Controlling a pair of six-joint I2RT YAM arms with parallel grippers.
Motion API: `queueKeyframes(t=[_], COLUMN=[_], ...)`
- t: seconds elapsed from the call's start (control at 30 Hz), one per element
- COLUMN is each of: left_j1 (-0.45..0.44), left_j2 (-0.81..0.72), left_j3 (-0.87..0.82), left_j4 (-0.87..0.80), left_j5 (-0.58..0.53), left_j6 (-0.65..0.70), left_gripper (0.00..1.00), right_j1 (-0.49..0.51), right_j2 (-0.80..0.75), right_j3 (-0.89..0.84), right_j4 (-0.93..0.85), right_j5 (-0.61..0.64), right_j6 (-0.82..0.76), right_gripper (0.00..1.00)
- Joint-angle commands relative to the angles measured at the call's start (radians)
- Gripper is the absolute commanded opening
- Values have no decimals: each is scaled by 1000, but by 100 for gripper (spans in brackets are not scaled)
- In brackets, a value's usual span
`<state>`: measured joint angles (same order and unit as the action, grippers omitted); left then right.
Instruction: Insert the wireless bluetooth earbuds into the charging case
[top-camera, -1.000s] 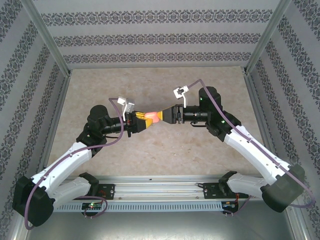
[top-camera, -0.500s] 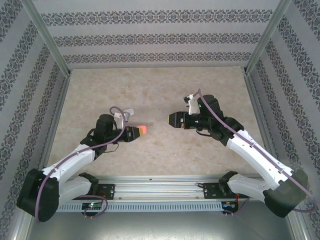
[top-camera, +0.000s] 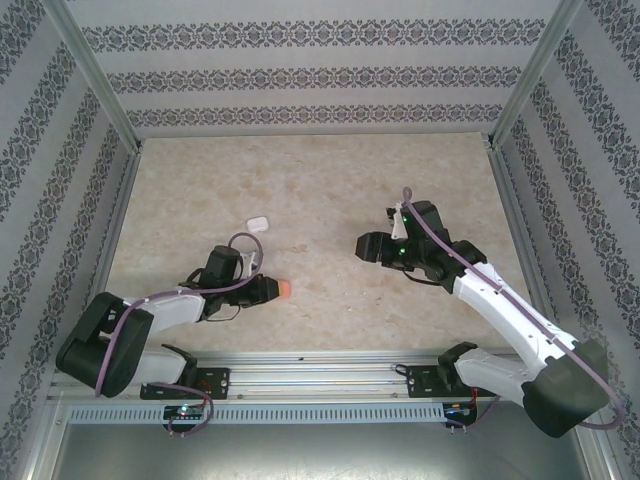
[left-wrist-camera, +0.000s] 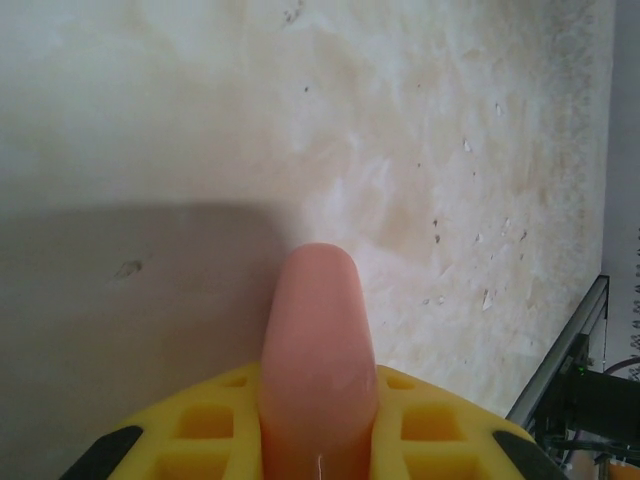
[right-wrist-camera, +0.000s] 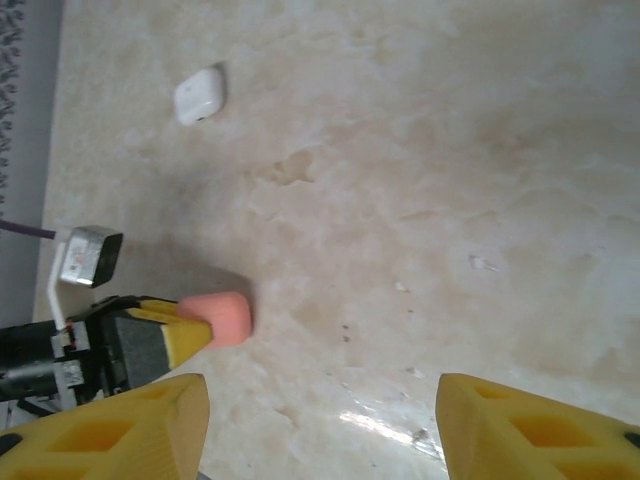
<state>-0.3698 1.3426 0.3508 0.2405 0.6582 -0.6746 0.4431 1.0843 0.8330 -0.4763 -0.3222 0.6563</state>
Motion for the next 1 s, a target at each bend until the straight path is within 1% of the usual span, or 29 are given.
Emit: queueKeyframes(t=[0.0, 0.07, 0.17, 0.27, 0.4, 0.57, 0.67, 0.8, 0.93, 0.97], left_j1=[12, 12, 11, 13, 20, 36, 48, 53, 53, 53], left_j2=[37, 24, -28, -91, -155, -197, -202, -188, -155, -146], left_j3=[5, 18, 47, 75, 116, 198, 240, 248, 213, 198], left_j4=[-32, -85, -207, -301, -394, -518, -552, -525, -461, -442], left_j5=[-45, -71, -128, -174, -222, -267, -273, -234, -182, -162], left_j6=[20, 47, 94, 125, 155, 207, 230, 238, 229, 227], left_gripper=[14, 19, 32, 42, 52, 59, 61, 61, 61, 62], right_j1=[-29, -50, -100, -157, -229, -324, -382, -429, -434, -434], right_j2=[-42, -56, -78, -104, -129, -141, -145, -144, -137, -132], right_j3=[-15, -13, -11, -18, -27, -1, 11, 7, -11, -18], right_j4=[-47, -74, -105, -108, -96, -131, -137, -121, -101, -92], right_j5=[36, 55, 88, 106, 109, 118, 103, 62, 28, 11], right_j6=[-1, -18, -33, -38, -42, -97, -122, -126, -116, -112], right_gripper=[62, 63, 65, 67, 69, 73, 74, 74, 74, 73])
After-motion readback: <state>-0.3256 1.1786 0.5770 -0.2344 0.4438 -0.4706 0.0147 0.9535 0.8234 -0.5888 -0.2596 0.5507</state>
